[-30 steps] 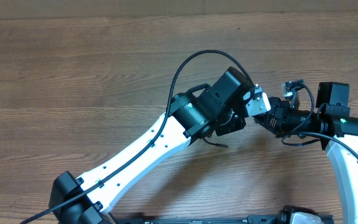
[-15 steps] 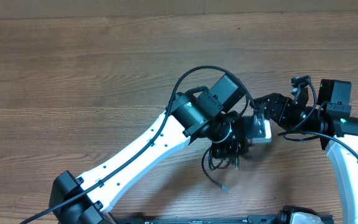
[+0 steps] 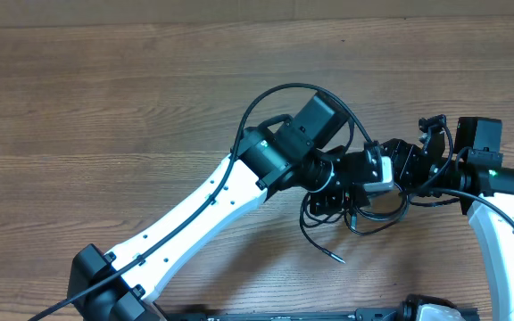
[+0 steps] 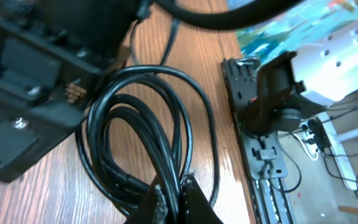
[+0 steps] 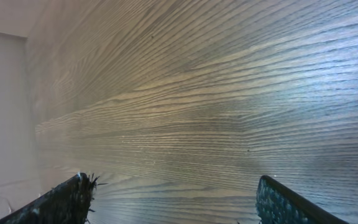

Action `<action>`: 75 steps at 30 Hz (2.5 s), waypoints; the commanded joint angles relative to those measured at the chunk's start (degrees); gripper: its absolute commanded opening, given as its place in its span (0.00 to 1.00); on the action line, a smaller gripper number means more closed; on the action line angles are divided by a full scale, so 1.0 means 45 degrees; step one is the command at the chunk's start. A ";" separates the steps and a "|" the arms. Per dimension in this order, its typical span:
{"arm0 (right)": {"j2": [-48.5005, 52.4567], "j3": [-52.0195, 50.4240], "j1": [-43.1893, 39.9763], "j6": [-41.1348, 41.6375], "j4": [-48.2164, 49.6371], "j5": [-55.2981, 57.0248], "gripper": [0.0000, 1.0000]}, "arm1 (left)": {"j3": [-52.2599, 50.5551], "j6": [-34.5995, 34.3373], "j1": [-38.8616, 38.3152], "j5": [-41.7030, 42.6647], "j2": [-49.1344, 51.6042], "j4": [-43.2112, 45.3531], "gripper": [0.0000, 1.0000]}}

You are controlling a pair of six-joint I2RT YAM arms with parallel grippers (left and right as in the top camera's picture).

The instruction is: Untangle cables

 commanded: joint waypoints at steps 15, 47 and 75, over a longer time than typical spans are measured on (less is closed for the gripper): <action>-0.0053 0.0019 0.0000 0.0015 0.0821 -0.3881 0.77 | 0.0131 -0.0262 0.0520 -0.3191 -0.0525 -0.0083 0.04; -0.0053 0.0019 0.0005 -0.1360 0.1248 -0.5144 0.78 | 0.0131 -0.3283 0.1263 -0.2385 -0.0520 -0.0544 0.04; -0.0053 0.0019 0.0005 -0.2501 0.0573 -0.3031 0.31 | 0.0136 -0.2749 0.1919 0.0597 -0.0612 0.1010 0.04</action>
